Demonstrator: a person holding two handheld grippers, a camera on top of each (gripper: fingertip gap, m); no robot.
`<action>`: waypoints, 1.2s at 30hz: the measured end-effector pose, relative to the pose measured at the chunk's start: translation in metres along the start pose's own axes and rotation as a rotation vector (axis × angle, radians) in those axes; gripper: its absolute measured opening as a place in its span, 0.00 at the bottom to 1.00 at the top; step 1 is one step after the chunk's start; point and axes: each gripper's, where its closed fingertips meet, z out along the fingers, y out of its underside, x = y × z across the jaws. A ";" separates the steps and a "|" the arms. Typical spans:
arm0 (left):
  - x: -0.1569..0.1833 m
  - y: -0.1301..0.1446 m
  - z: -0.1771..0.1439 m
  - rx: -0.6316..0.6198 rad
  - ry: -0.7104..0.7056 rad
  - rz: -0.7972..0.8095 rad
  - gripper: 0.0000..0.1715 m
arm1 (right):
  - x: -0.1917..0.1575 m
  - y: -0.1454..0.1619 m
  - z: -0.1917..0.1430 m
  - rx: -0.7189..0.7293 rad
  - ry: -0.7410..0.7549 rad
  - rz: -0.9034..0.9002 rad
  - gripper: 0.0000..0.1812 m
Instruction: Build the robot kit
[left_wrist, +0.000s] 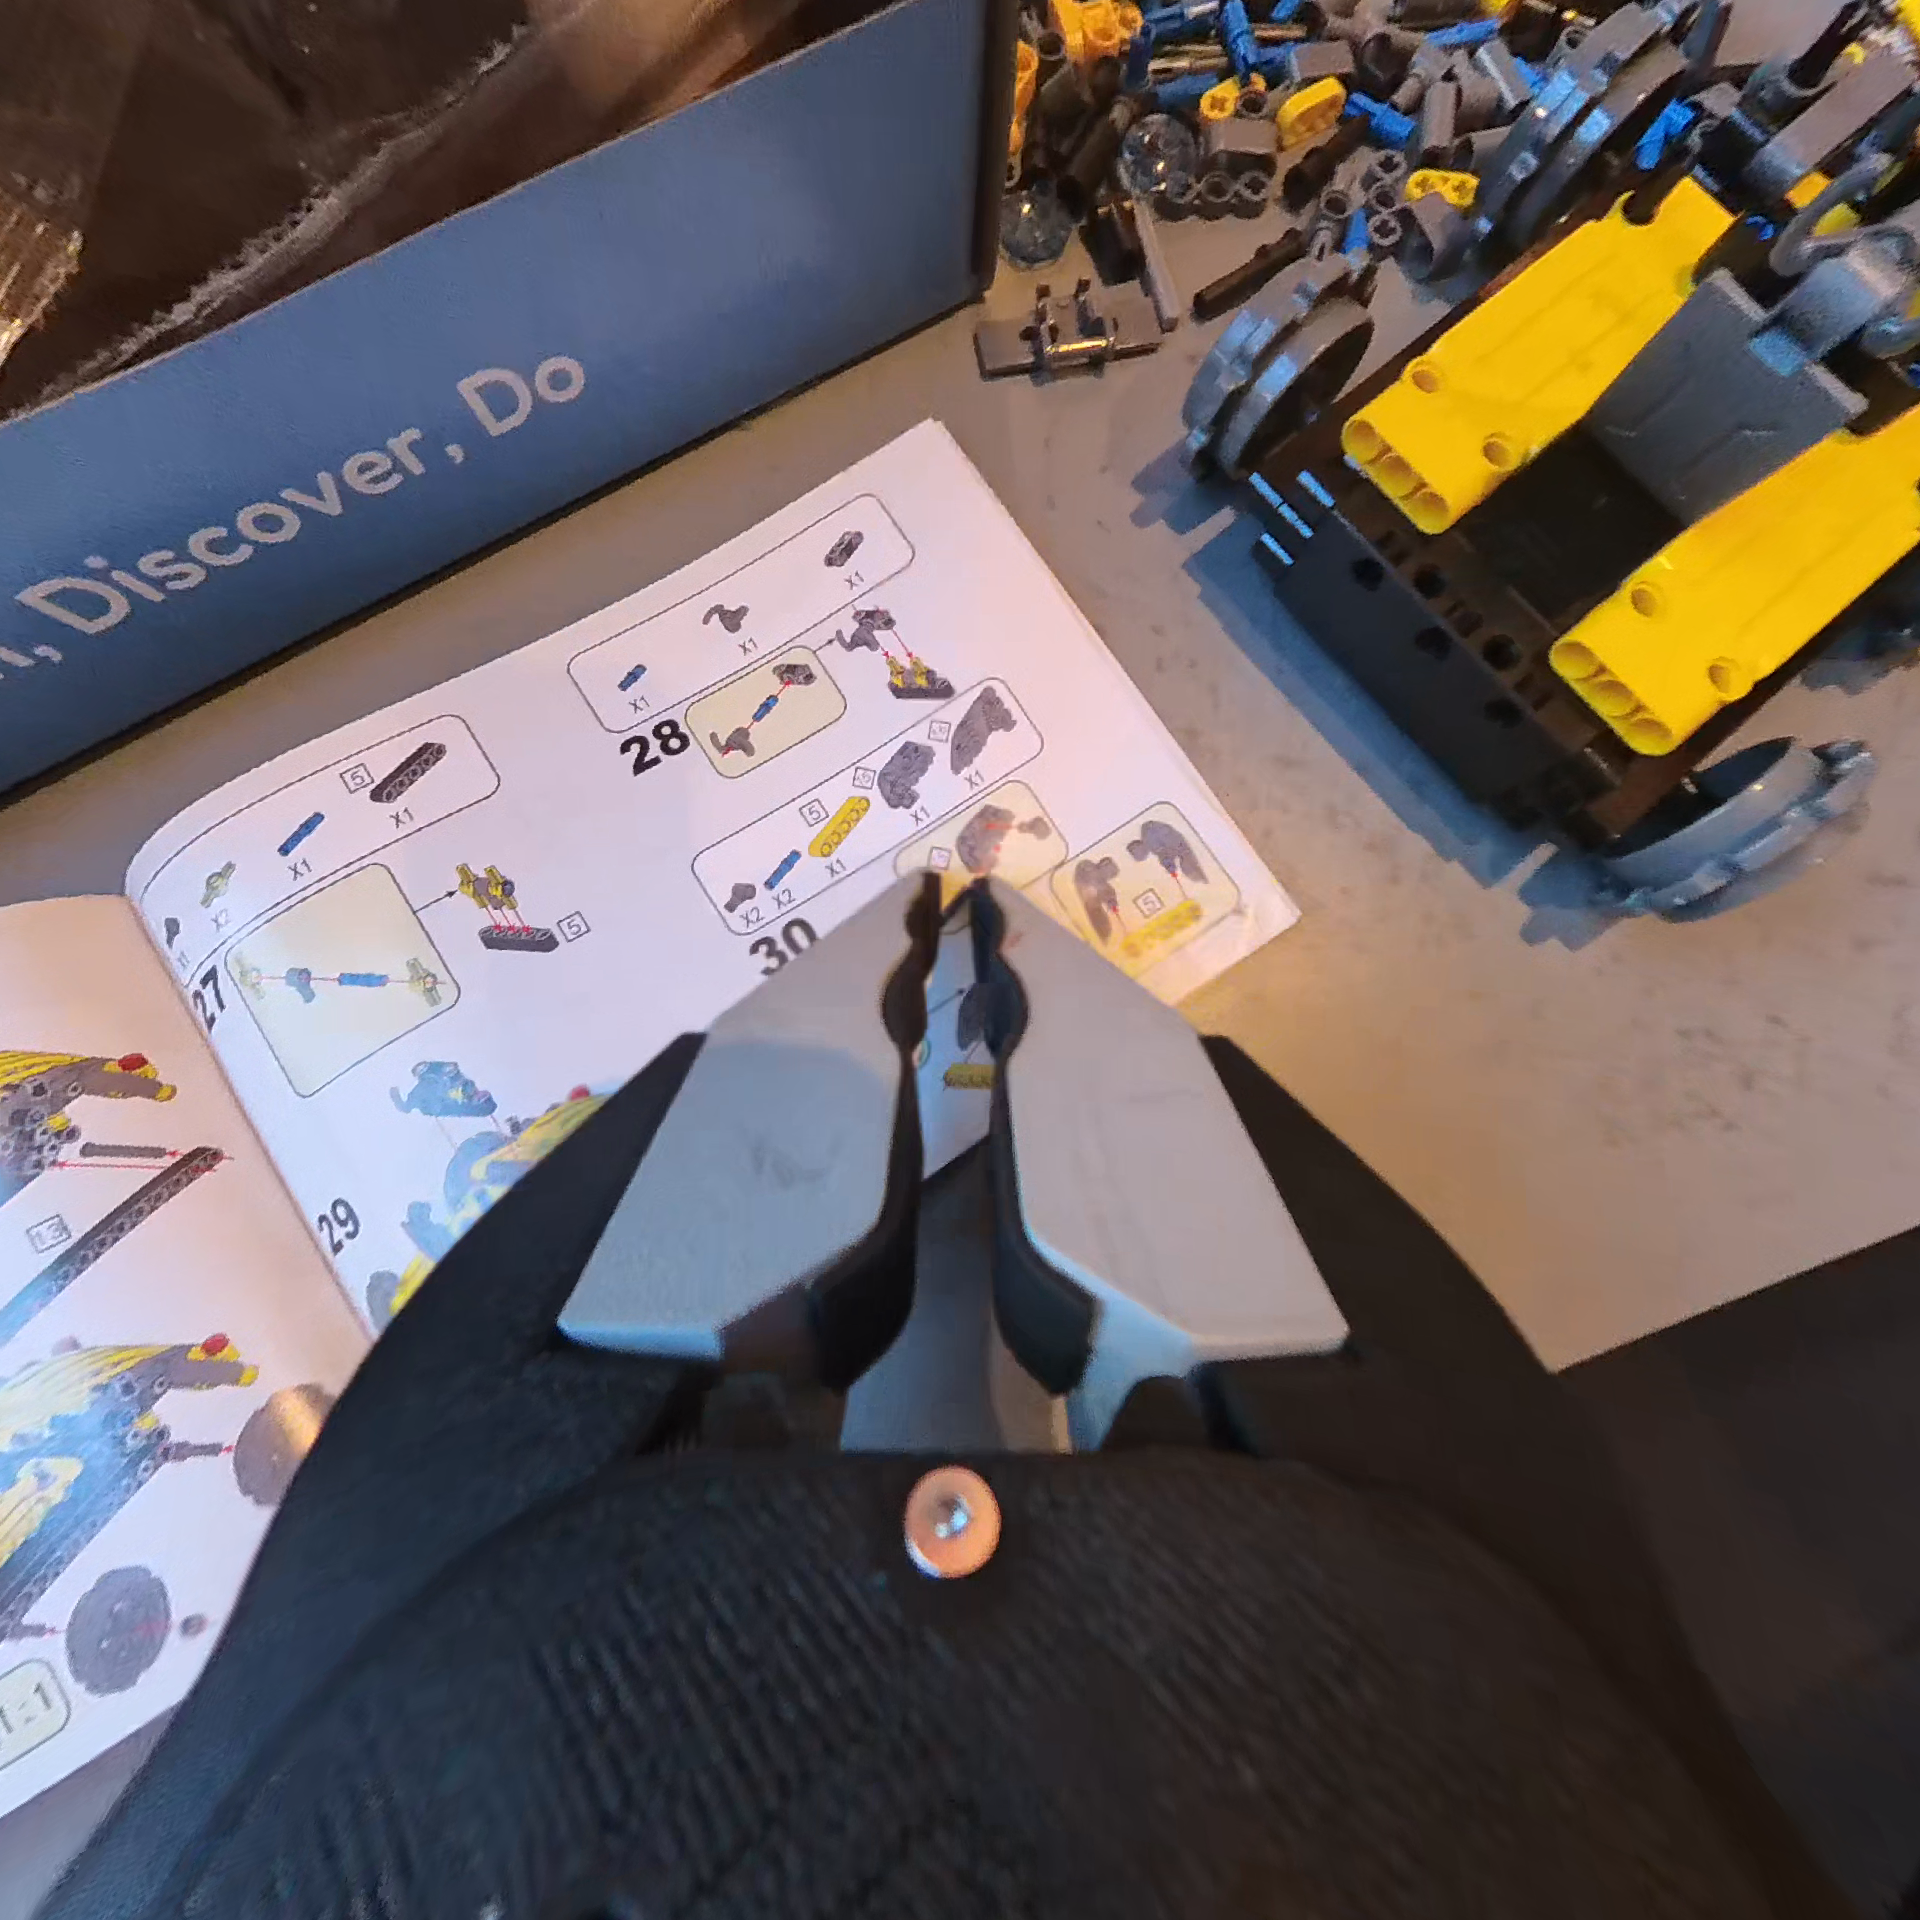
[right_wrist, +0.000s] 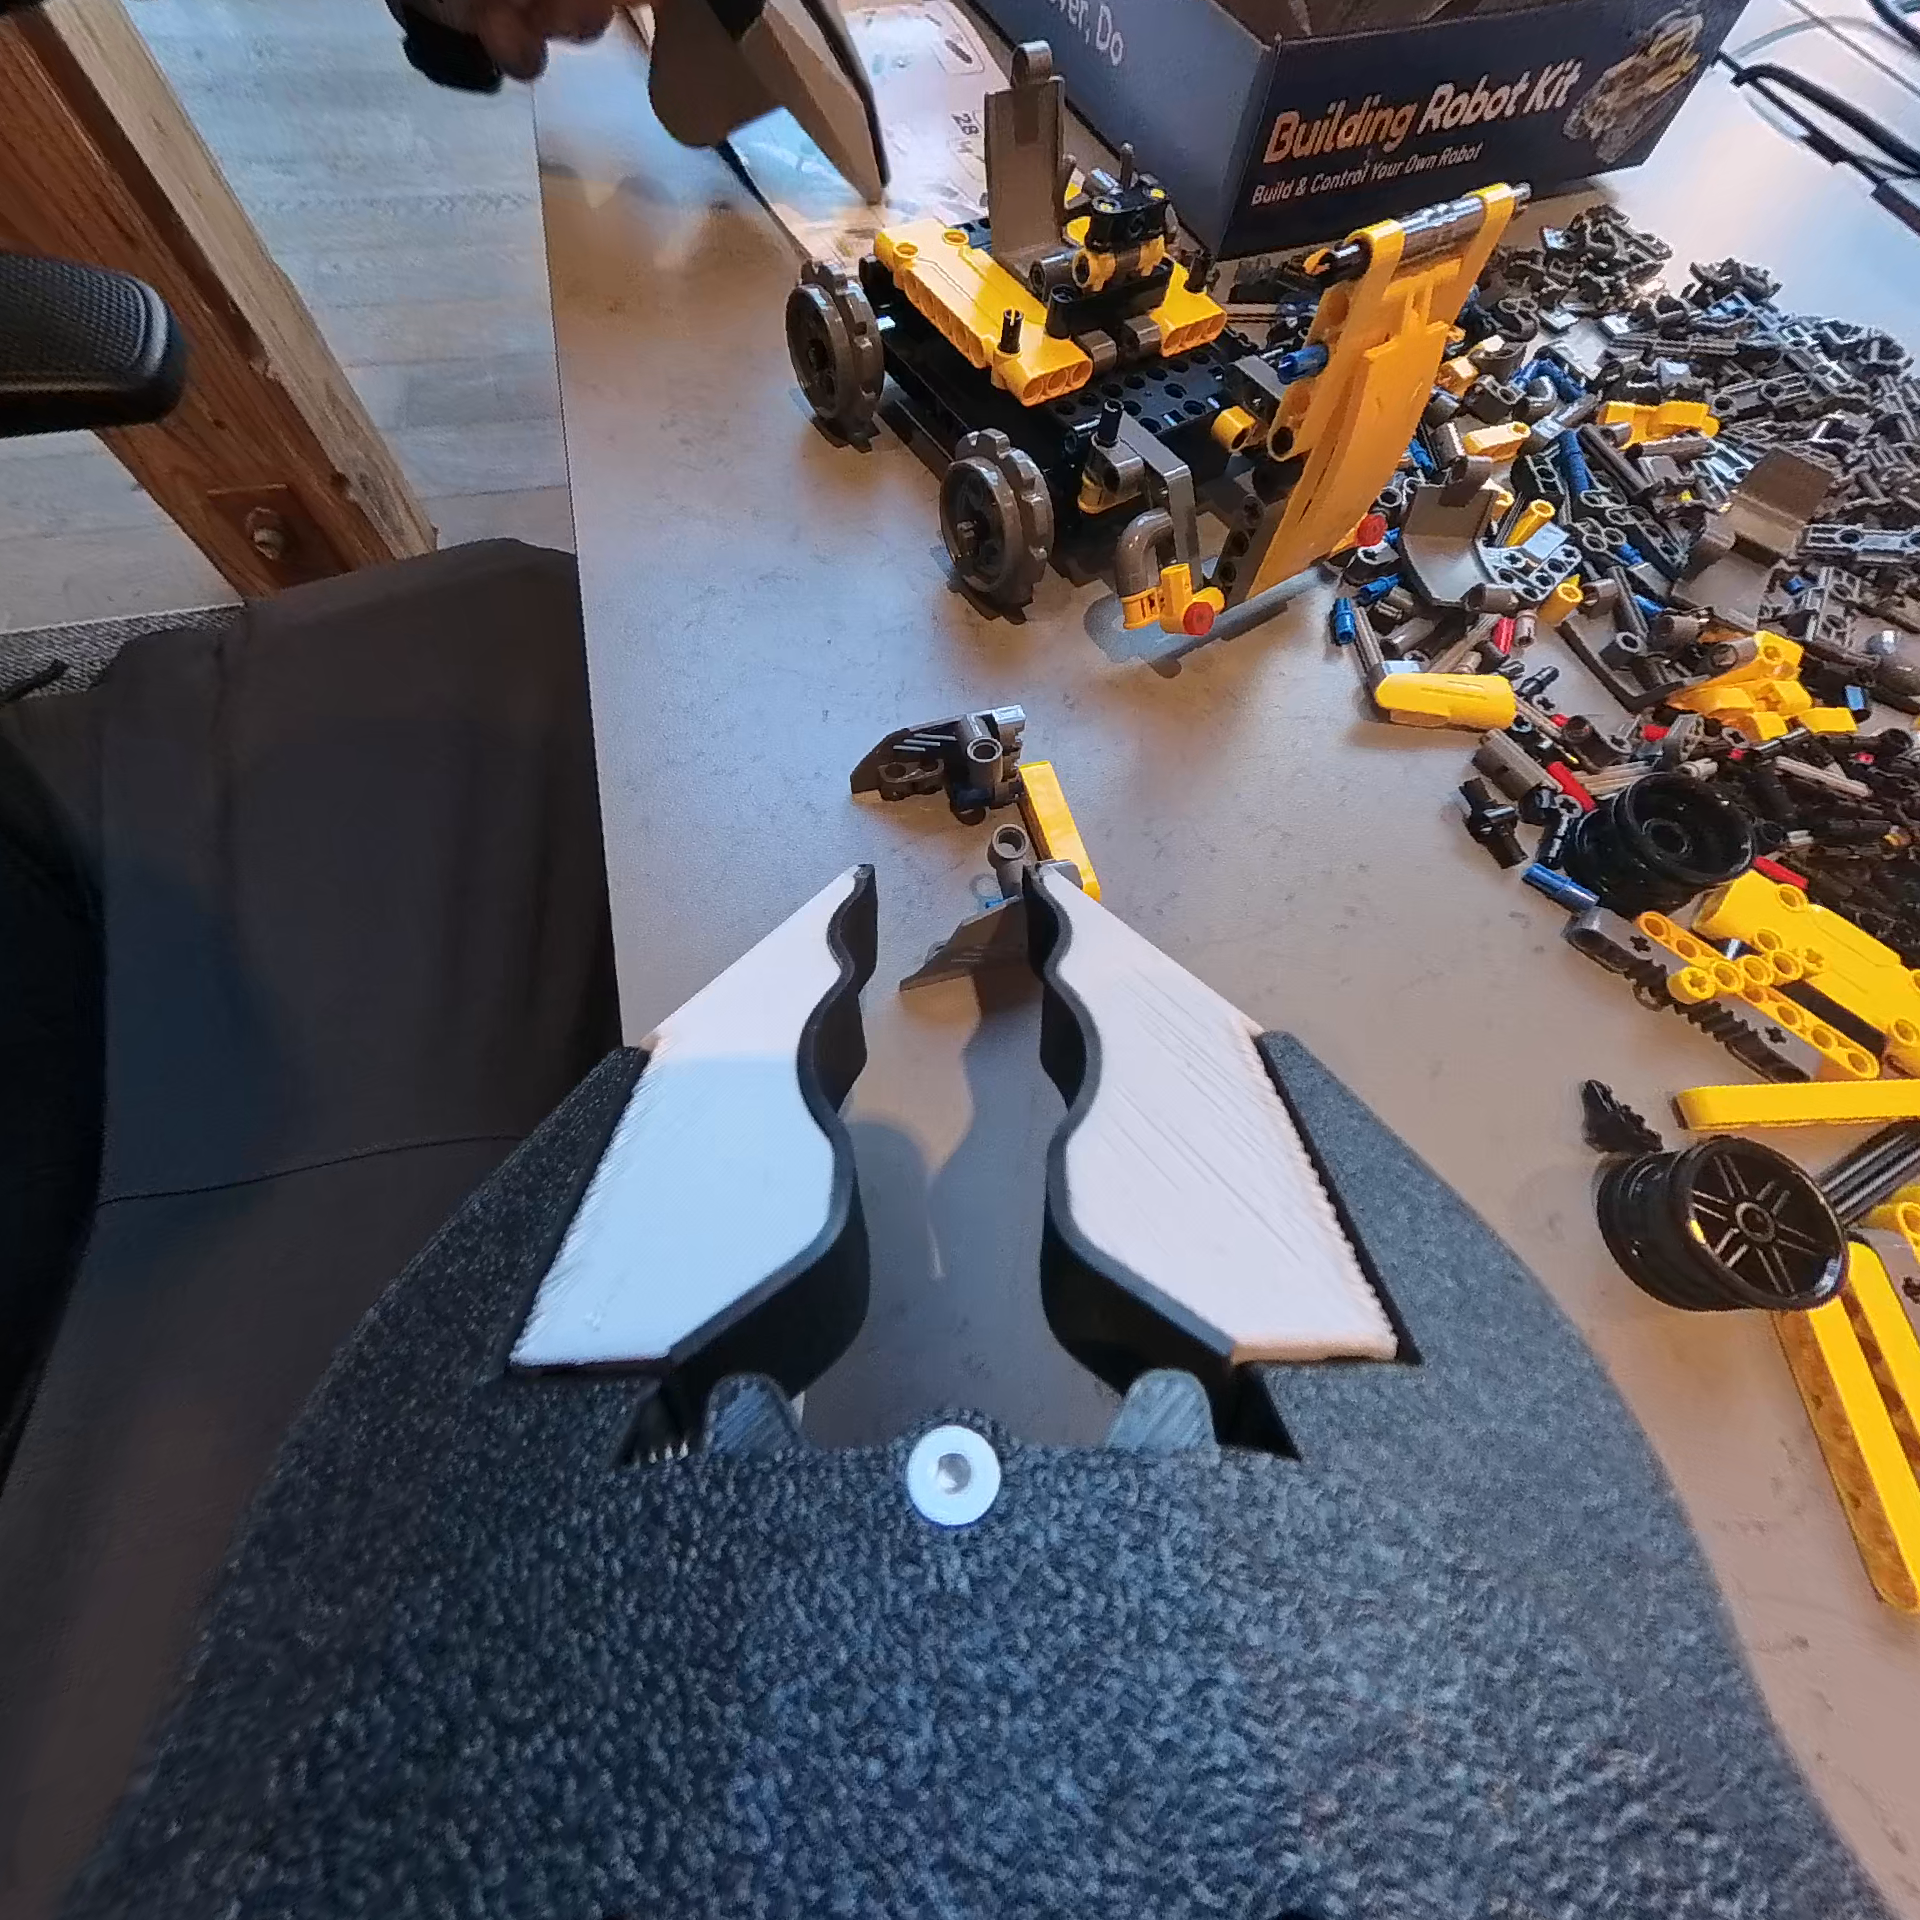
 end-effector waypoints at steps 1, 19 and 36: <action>0.000 0.001 0.000 -0.009 -0.001 0.009 0.02 | 0.000 0.000 0.000 -0.002 -0.002 0.003 0.16; 0.014 0.001 0.001 -0.078 0.042 0.091 0.33 | 0.000 0.000 0.000 -0.002 -0.003 -0.001 0.16; 0.018 -0.004 0.006 -0.021 0.034 0.070 0.33 | -0.001 0.001 0.000 -0.003 -0.003 -0.007 0.15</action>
